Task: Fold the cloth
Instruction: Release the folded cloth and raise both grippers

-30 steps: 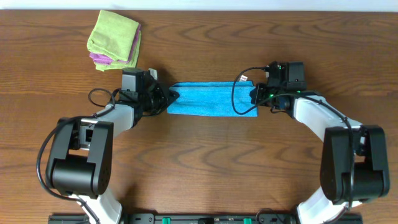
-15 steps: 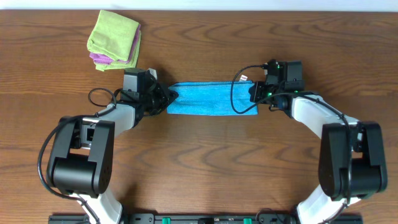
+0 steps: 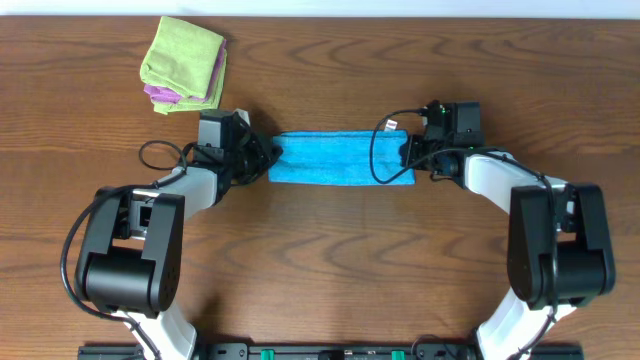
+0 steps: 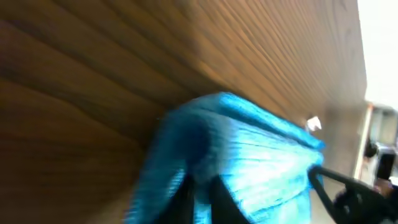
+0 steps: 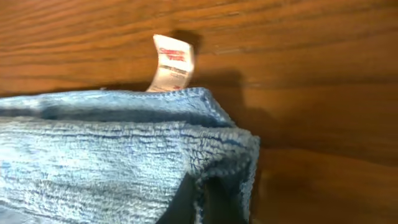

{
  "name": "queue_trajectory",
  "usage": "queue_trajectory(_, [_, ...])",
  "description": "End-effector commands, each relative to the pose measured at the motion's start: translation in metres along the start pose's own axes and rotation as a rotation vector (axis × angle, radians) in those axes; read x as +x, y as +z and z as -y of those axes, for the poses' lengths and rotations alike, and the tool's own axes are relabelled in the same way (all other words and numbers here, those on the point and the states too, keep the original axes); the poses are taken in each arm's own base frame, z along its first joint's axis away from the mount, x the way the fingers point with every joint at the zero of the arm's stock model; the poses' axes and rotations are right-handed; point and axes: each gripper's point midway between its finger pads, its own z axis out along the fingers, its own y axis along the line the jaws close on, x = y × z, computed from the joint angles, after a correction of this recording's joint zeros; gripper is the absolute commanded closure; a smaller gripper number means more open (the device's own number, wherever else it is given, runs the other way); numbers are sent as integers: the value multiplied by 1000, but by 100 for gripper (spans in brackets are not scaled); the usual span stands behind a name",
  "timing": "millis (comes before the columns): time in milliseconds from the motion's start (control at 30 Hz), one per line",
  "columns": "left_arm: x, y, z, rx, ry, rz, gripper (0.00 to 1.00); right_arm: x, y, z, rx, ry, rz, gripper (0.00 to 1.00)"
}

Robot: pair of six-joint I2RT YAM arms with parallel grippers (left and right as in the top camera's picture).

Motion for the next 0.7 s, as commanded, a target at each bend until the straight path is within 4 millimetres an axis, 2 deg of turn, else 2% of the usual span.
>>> queue_trajectory(0, [-18, -1, -14, -58, 4, 65, 67, -12, -1, 19, 104, -8, 39, 71])
queue_trajectory(67, [-18, -1, -13, -50, 10, 62, 57, -11, -2, 18, 105, -7, 36, 47])
queue_trajectory(133, [-20, -2, -7, -24, 38, 49, 46, -12, -4, 17, 104, -6, 36, 36])
queue_trajectory(200, [-22, -4, -2, -2, 53, 43, 39, -14, -7, 16, 103, -7, 36, 31])
queue_trajectory(333, [-26, -6, 10, 47, 63, 27, 37, -19, -16, 5, 69, -11, 43, 19])
queue_trajectory(433, [-28, -8, 22, 86, 75, 12, 36, -25, -26, -4, 39, -19, 62, 1])
queue_trajectory(667, [-35, -14, 54, 182, 109, -10, 36, -31, -50, -14, 34, -21, 81, 1])
